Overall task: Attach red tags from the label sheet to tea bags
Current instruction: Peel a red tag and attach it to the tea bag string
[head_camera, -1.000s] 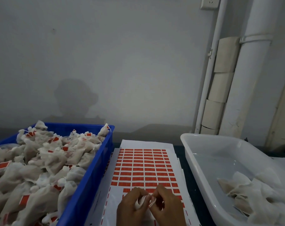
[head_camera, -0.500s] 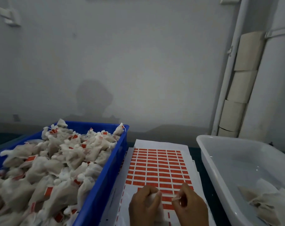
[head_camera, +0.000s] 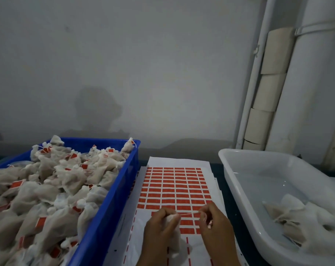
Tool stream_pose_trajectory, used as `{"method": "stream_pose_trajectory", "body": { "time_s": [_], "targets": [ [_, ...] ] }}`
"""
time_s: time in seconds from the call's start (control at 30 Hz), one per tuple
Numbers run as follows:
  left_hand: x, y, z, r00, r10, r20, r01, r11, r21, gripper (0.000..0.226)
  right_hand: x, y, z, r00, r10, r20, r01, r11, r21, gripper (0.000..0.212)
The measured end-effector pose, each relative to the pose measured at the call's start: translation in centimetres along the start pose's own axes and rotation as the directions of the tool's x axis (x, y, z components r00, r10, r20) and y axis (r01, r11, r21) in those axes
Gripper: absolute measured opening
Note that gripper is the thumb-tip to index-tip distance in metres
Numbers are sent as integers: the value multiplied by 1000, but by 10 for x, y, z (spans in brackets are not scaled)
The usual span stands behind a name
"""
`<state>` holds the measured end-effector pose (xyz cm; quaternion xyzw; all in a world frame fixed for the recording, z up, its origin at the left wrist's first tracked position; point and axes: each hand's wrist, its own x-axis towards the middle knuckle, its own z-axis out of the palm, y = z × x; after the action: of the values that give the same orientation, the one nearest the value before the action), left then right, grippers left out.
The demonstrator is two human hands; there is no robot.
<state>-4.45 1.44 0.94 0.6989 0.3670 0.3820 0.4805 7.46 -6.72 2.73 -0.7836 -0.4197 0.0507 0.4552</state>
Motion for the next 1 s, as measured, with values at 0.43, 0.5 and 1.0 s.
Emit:
{"method": "stream_pose_trajectory", "body": {
  "time_s": [0.43, 0.5, 1.0],
  "targets": [
    [-2, 2, 2, 999, 35, 16, -35, 999, -23, 14, -12, -18, 8, 926, -376, 35, 371, 890, -263, 57],
    [-3, 2, 3, 999, 41, 21, -40, 999, -32, 13, -11, -12, 8, 954, -282, 105, 297, 938, -177, 49],
    [-8, 3, 5, 994, 110, 10, -111, 986, 125, 6, -15, -12, 14, 973, -201, 111, 214, 969, -125, 13]
  ]
}}
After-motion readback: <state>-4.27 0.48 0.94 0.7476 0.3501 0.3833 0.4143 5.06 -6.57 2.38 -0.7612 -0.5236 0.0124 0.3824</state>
